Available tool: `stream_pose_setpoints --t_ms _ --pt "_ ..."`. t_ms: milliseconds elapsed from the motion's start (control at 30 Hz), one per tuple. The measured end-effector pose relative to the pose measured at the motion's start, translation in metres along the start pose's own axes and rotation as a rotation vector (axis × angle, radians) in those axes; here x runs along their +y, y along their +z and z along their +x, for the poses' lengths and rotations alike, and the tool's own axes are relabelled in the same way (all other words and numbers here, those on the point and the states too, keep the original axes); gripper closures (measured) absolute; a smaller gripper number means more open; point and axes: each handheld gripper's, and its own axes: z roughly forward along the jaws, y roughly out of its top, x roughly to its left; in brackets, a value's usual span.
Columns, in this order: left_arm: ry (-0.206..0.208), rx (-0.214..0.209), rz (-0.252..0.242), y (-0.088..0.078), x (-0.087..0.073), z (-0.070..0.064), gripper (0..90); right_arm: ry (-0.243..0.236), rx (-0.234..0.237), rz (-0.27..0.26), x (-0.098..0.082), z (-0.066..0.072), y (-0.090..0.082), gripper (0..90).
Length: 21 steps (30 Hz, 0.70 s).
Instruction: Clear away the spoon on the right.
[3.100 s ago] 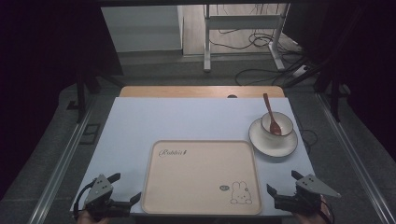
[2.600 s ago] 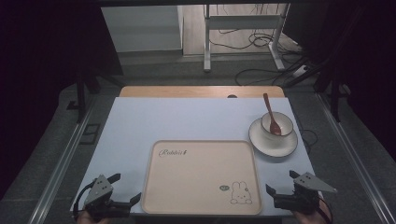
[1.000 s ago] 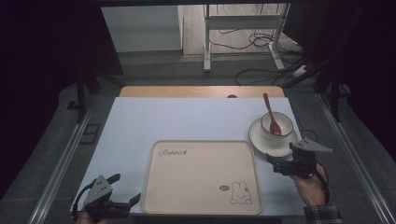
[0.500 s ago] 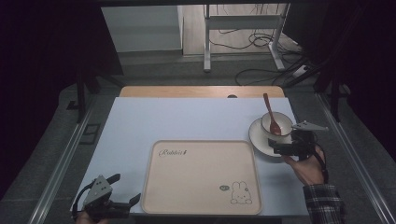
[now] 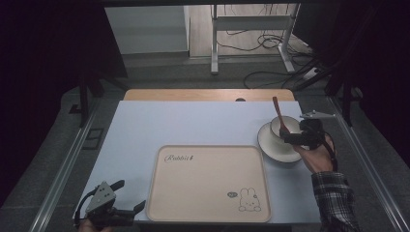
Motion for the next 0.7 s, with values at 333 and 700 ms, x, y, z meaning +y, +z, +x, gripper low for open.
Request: stream_pose_setpoints --t_ms 333,700 --pt "0.000 -0.003 -0.003 0.000 0.000 0.000 0.0 -0.009 -0.022 0.020 0.024 -0.005 0.021 20.8" --pt "-0.002 -0.005 -0.006 -0.001 -0.001 0.001 0.0 -0.034 -0.059 0.032 0.043 -0.007 0.043 34.5"
